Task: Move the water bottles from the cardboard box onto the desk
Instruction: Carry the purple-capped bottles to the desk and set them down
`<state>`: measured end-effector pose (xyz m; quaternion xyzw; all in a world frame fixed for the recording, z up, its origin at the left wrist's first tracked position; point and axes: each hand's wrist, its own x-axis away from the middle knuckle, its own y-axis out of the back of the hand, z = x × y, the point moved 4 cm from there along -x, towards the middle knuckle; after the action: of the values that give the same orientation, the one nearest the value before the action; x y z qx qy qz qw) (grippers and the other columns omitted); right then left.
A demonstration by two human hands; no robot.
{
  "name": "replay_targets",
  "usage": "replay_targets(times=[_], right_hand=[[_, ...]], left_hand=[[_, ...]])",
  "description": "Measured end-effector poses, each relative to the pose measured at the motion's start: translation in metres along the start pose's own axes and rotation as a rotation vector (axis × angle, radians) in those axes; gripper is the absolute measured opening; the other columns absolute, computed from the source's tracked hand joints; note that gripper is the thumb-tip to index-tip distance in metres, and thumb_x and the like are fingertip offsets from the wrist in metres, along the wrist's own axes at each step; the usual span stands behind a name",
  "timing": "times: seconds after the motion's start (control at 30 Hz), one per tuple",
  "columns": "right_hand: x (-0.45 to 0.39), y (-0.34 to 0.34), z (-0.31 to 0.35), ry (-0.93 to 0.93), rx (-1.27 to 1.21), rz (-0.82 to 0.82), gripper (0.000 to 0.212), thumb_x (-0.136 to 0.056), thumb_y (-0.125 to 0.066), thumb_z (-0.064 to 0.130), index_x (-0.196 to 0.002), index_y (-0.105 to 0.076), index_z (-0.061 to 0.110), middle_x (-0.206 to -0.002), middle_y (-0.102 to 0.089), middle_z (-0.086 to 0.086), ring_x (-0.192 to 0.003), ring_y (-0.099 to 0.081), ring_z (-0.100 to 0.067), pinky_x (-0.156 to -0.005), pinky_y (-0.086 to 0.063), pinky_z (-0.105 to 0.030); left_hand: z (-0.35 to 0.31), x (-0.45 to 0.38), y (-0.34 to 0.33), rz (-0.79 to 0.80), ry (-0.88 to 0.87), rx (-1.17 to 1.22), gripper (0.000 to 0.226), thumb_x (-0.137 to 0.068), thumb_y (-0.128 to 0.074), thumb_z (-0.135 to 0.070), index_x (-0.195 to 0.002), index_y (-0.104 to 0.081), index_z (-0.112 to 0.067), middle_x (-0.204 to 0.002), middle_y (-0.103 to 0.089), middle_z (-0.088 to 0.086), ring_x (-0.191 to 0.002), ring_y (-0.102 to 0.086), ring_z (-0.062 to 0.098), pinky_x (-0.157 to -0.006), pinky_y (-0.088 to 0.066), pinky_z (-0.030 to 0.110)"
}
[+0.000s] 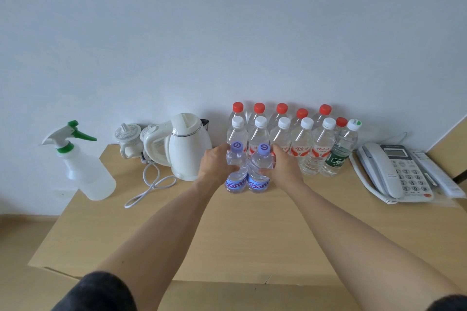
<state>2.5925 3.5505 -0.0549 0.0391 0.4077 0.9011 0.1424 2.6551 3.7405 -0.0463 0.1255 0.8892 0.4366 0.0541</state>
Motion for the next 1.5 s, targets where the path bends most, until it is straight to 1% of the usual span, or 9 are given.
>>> replay_targets(times=[0.23,0.53,0.7,0.77,0.83,0.93,1.03,1.2,1.5], right_hand=[[-0.003,0.000,0.003,-0.033,-0.002,0.006,0.053,-0.076,-0.088,0.022,-0.117,-0.056,0.014,-0.111,-0.070,-0.002,-0.100,-0.064,-0.021,-0.084,-0.052,-0.036],[-0.001,0.001,0.003,-0.023,-0.005,0.017,0.055,-0.076,-0.088,0.023,-0.120,-0.057,0.014,-0.111,-0.070,-0.001,-0.102,-0.065,-0.021,-0.085,-0.052,-0.035],[-0.001,0.003,0.004,-0.020,0.004,0.030,0.051,-0.075,-0.087,0.024,-0.116,-0.057,0.016,-0.096,-0.064,0.007,-0.094,-0.063,-0.019,-0.075,-0.044,-0.029],[-0.001,0.005,0.003,-0.028,0.023,0.043,0.053,-0.076,-0.087,0.021,-0.120,-0.057,0.017,-0.101,-0.066,0.005,-0.098,-0.064,-0.020,-0.077,-0.046,-0.030],[-0.001,0.005,0.002,-0.043,0.041,0.052,0.056,-0.076,-0.087,0.020,-0.123,-0.057,0.017,-0.111,-0.068,0.002,-0.101,-0.064,-0.019,-0.081,-0.048,-0.030],[-0.001,0.009,0.003,-0.046,0.067,0.028,0.054,-0.076,-0.087,0.020,-0.120,-0.057,0.018,-0.109,-0.068,0.001,-0.092,-0.060,-0.016,-0.076,-0.043,-0.028],[-0.002,0.013,0.008,-0.042,0.087,0.018,0.051,-0.078,-0.085,0.018,-0.121,-0.058,0.016,-0.108,-0.070,-0.003,-0.098,-0.065,-0.024,-0.075,-0.045,-0.030],[-0.002,0.014,0.014,-0.036,0.133,0.029,0.044,-0.082,-0.082,0.018,-0.121,-0.062,0.013,-0.111,-0.070,-0.006,-0.103,-0.064,-0.026,-0.080,-0.048,-0.032],[0.000,0.007,0.016,-0.068,0.144,-0.082,0.035,-0.083,-0.081,0.012,-0.112,-0.063,0.012,-0.097,-0.068,-0.003,-0.085,-0.056,-0.021,-0.072,-0.037,-0.028]], left_hand=[[0.001,0.001,0.000,-0.008,-0.006,0.026,0.056,-0.077,-0.087,-0.026,-0.128,-0.064,-0.022,-0.106,-0.072,0.006,-0.098,-0.067,0.026,-0.087,-0.055,0.038],[0.002,0.006,-0.002,-0.012,-0.005,0.052,0.058,-0.078,-0.086,-0.026,-0.131,-0.062,-0.024,-0.105,-0.073,0.006,-0.097,-0.067,0.026,-0.087,-0.056,0.040],[0.000,0.008,0.001,0.029,-0.019,0.006,0.057,-0.077,-0.082,-0.019,-0.128,-0.058,-0.021,-0.092,-0.064,0.003,-0.092,-0.062,0.029,-0.076,-0.053,0.036],[0.000,0.009,0.006,0.032,-0.023,-0.030,0.050,-0.077,-0.077,-0.016,-0.123,-0.057,-0.019,-0.090,-0.061,0.004,-0.094,-0.061,0.032,-0.074,-0.055,0.040],[0.000,0.010,0.011,0.034,-0.019,-0.059,0.048,-0.078,-0.076,-0.020,-0.122,-0.058,-0.019,-0.096,-0.063,0.006,-0.097,-0.061,0.032,-0.076,-0.056,0.042],[0.000,0.009,0.018,0.039,-0.023,-0.056,0.057,-0.078,-0.081,-0.025,-0.130,-0.058,-0.020,-0.105,-0.066,0.008,-0.104,-0.061,0.030,-0.084,-0.055,0.042],[-0.002,0.010,0.025,0.037,-0.014,-0.023,0.060,-0.080,-0.082,-0.031,-0.134,-0.057,-0.022,-0.113,-0.066,0.007,-0.107,-0.062,0.027,-0.087,-0.054,0.039],[-0.010,0.012,0.031,0.059,-0.059,0.006,0.056,-0.085,-0.079,-0.030,-0.137,-0.059,-0.022,-0.110,-0.070,0.010,-0.106,-0.064,0.027,-0.094,-0.053,0.042],[-0.010,0.018,0.033,0.136,-0.099,-0.039,0.068,-0.085,-0.079,-0.030,-0.146,-0.051,-0.022,-0.117,-0.069,0.010,-0.113,-0.061,0.026,-0.095,-0.052,0.039]])
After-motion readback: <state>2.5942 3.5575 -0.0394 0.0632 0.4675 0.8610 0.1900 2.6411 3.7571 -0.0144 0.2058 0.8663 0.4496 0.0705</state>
